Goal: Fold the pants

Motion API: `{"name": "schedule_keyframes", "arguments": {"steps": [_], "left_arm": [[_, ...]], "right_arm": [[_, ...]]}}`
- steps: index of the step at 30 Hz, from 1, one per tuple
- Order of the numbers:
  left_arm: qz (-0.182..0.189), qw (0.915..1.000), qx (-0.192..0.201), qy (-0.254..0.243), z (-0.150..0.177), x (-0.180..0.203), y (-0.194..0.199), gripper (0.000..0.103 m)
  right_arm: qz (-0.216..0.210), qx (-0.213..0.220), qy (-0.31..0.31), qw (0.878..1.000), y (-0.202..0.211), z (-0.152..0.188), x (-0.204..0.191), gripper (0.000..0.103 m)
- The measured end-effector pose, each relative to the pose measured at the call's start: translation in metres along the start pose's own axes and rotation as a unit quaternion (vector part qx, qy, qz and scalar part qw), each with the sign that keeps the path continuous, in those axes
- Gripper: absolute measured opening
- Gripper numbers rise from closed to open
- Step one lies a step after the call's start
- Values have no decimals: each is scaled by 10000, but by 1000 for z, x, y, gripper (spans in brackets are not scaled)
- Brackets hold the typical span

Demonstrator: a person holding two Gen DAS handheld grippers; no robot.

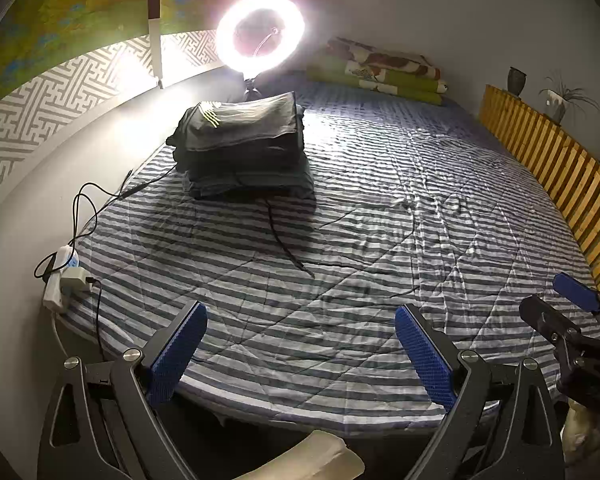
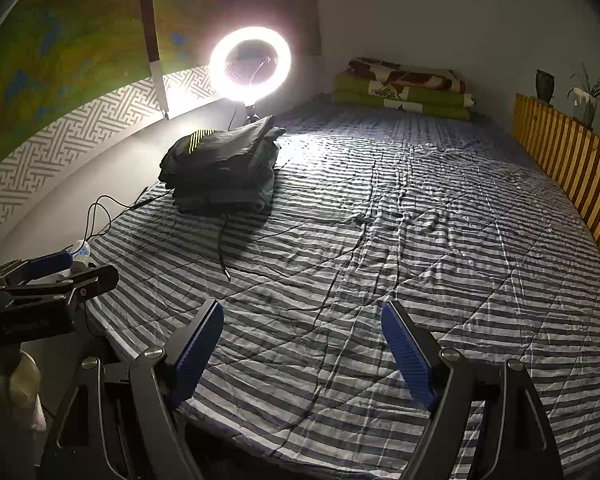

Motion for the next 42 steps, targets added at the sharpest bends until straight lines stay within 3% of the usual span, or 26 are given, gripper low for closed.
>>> {"name": "schedule_keyframes", "arguments": {"steps": [42], "left_arm": [[48,9999,-51,-80,-2,4,-4,97]], "right_arm": [[25,-68,-164,9998,-7,5,0,78]]}}
Point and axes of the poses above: each gripper's, at about its wrist camera, not at the fingertips, and y roughly against the way its jaws point, x to its right, z to its underside, the point moved 8 cm from there along -y, roughly the way its jaws point, and after that the axes turned 1 degree about -z, right-handed, at the moved point
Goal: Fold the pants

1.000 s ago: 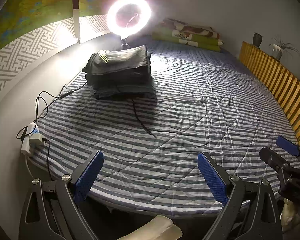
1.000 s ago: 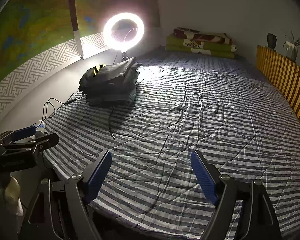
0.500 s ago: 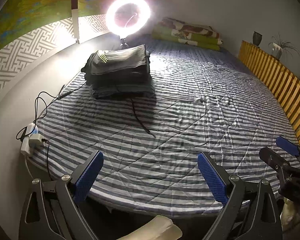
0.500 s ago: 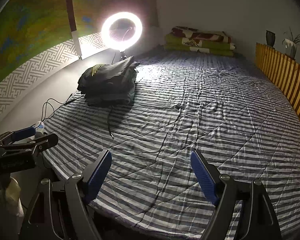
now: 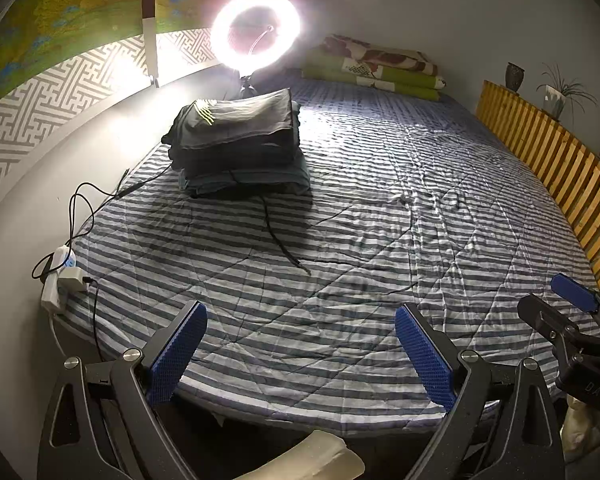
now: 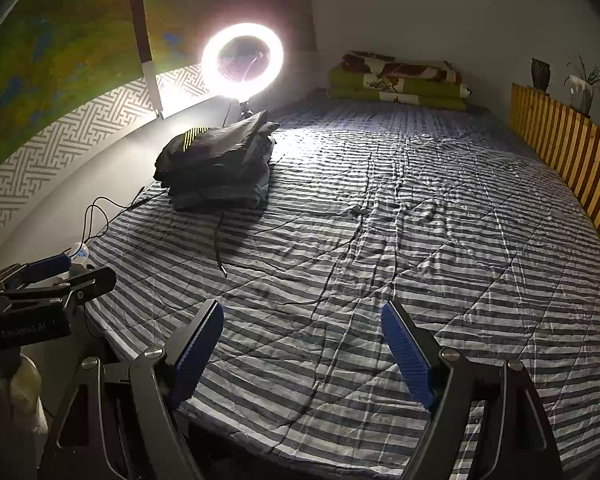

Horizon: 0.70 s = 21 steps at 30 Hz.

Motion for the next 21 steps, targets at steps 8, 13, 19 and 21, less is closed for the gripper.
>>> {"name": "schedule_keyframes", "arguments": {"steps": [8,13,19,21], "left_arm": [[1,10000,-5,-6,1,1,0,97],[9,10000,-14,-21,1,1,-1,97],[1,10000,-11,-25,1,1,-2,97],[7,10000,-15,-27,1,0,-2,97]], "right_arm": [[-7,-14,-21,10000,-1,1,0,78],[-7,-25,-34,10000,-2,1,0,78],[-7,-27,-34,10000,-2,1,0,78],[-7,-30,-37,10000,-2,2,1,78]]}}
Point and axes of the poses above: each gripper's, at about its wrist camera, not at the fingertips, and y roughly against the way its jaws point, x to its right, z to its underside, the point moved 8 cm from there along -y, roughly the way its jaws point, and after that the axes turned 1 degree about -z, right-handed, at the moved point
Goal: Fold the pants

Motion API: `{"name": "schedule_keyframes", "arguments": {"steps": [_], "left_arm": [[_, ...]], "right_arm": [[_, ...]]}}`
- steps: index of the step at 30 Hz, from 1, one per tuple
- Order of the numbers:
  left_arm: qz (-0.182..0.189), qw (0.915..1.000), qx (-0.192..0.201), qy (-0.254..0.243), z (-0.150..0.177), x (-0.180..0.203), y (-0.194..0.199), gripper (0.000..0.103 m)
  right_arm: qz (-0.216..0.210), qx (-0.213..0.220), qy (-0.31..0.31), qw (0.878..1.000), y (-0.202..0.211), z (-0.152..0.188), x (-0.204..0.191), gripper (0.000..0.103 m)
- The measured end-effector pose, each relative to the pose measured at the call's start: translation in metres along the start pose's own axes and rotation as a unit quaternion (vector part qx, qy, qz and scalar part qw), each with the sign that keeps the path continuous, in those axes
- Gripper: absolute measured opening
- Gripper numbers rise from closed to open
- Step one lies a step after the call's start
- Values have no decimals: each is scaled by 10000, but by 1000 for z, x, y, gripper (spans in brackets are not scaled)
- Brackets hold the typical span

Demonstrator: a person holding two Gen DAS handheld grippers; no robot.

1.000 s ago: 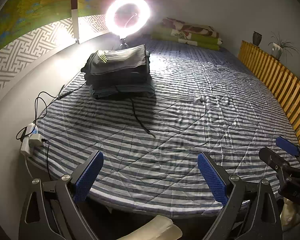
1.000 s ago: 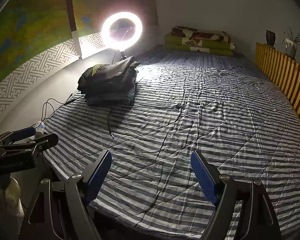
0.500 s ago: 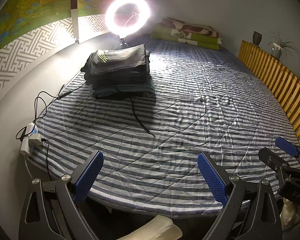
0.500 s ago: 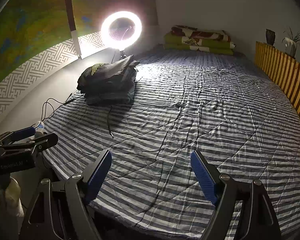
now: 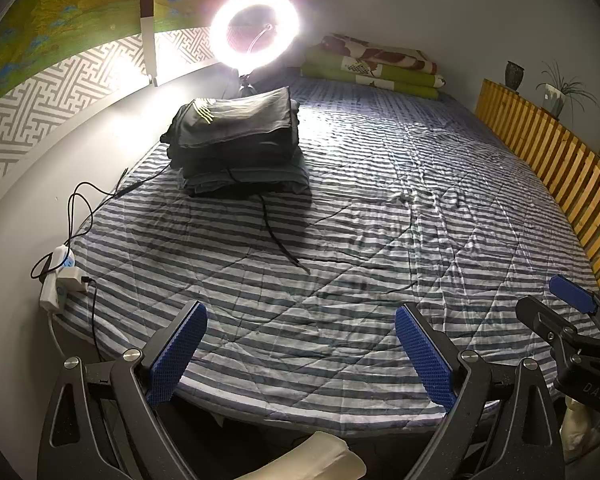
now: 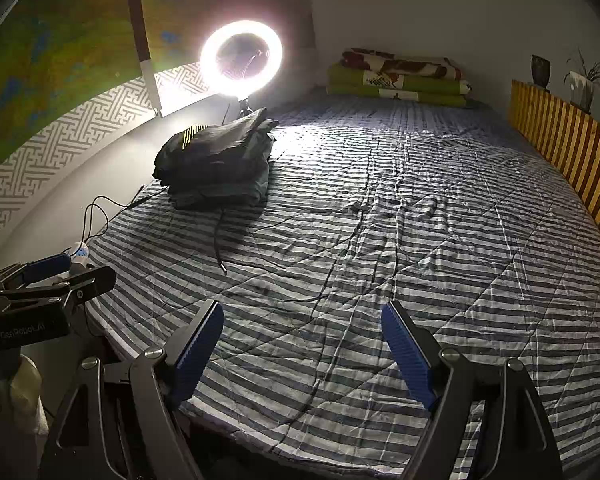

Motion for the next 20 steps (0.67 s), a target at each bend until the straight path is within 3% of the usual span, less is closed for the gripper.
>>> {"name": "schedule_keyframes", "arguments": {"steps": [20], "left_arm": [[14,10000,-27,-42,0,0,-12,97]], "right_arm": [[15,-70,-59,10000,-7,4,3,78]]}}
Point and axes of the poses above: each gripper's, at about its wrist camera, not at the fingertips, and y roughly against the way its jaws point, x to its right, z to its underside, the point moved 8 cm from there along -y, roughly the way its jaws point, and after that the axes turned 1 degree about -z, right-handed, at the moved point
